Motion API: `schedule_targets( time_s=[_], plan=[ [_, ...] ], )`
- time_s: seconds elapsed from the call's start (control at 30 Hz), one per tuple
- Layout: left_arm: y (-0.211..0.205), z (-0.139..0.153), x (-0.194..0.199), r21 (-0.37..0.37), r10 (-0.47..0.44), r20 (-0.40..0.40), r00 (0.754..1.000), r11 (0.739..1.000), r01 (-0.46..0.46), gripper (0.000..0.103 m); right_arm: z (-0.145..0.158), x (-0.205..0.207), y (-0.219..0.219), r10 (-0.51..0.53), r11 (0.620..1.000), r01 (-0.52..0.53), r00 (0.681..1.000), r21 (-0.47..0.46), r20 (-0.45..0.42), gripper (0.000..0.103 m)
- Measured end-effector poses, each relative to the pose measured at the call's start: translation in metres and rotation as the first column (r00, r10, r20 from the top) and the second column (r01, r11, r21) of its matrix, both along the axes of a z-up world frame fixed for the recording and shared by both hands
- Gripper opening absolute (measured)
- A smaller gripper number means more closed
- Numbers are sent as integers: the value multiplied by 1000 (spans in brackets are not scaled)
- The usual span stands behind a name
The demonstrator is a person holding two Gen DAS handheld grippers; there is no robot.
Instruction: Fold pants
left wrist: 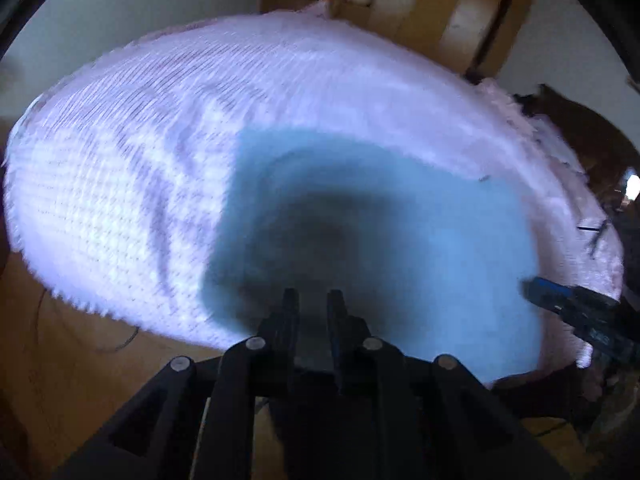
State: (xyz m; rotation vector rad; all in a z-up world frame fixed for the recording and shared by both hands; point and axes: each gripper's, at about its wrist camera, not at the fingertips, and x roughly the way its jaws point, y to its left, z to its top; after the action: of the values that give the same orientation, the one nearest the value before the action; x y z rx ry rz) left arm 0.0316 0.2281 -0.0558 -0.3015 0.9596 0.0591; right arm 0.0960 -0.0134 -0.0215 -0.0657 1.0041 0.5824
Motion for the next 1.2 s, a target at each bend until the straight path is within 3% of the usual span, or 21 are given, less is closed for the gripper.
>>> schedule_targets(
  time_s=[0.2,0.33,0.43,0.77,0.87,0.97,1.07,1.13,1.2],
  plan=[
    [25,-12,-13,-151,82,-14,997,985,-83,15,-21,-15,-2,-29,999,29,1000,-40,-2,16],
    [18,2,-20,-100,76,4,997,992,-75,17,-13,-22,-16,-49,998,50,998,43,-31,32],
    [6,11,-23,-55,61,12,998,997,-60,25,-13,-24,-32,-93,990,101,993,103,-73,36],
    [-49,14,-9,21,-61,-1,998,998,61,30,-30,-24,-51,-151,962,190,969,199,-194,36],
    [-59,11,-5,39,-93,-4,996,995,93,30,-21,-12,-52,-171,949,209,970,238,-170,36],
    [-58,3,-2,77,-74,-26,997,994,76,30,-4,5,-52,-197,922,233,970,311,-142,36],
    [-48,-7,1,78,-33,-54,998,996,37,30,4,17,-38,-135,906,182,980,383,-146,36],
    [-38,-12,2,56,-13,-63,998,998,17,30,2,22,-23,-104,913,150,985,379,-139,35],
    [-31,-14,2,39,-2,-66,998,999,4,30,-5,30,-15,-138,930,172,983,325,-124,33]
  ],
)
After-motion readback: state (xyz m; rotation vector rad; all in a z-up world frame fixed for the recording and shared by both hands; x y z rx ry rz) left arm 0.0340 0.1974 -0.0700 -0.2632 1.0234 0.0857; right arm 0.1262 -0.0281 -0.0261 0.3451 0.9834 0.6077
